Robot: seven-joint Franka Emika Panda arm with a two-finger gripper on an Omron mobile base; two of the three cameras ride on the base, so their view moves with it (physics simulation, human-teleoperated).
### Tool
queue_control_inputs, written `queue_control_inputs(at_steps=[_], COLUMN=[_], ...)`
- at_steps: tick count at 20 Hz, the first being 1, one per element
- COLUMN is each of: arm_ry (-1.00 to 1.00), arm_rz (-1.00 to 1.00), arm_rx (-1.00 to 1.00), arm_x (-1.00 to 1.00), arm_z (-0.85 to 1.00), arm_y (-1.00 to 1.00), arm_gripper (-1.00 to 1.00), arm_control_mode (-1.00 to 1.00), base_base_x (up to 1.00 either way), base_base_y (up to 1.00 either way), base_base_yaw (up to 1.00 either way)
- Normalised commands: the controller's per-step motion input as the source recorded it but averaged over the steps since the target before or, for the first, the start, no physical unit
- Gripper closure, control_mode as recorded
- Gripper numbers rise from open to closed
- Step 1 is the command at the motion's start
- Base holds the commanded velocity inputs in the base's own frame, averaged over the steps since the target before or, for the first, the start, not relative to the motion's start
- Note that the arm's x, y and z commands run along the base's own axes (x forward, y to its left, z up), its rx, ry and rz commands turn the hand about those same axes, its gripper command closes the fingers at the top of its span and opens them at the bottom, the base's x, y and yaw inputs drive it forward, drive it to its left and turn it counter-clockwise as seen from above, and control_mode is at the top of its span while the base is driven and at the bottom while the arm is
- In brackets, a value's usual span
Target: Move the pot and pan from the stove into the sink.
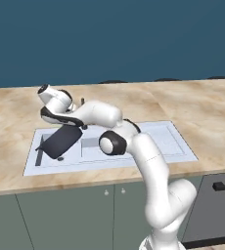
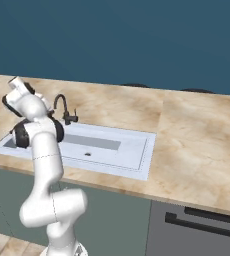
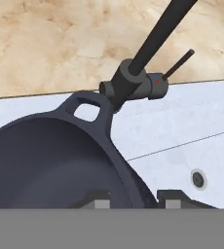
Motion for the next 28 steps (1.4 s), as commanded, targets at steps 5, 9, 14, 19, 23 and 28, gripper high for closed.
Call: queue_control_inputs(at_steps=[5,9,14,19,23,28], arm_ry=[0.0,0.0,0.05,0.05,0.07,0.0], arm_rz=[0.0,0.0,0.01,0.01,0.02,0.0], arm_rx=[0.0,0.01,-0.08,-0.1,-0.08,0.0], arm_x=[0.0,0.0,-0.02,0.0,0.02,0.0], arm_z=[-0.08,-0.09,-0.5,-0.76,-0.45,0.06], arm_y=[0.27,0.26,0.39,0.43,0.23,0.0], arm_gripper=[1.0,1.0,1.0,1.0,1.0,-1.0], arm_control_mode=[-1.0,-1.0,-1.0,-1.0,-1.0,-1.0], base_base_x=[0.0,0.0,0.0,0.0,0.0,0.0], base_base_y=[0.0,0.0,0.0,0.0,0.0,0.0], base_base_yaw=[0.0,0.0,0.0,0.0,0.0,0.0])
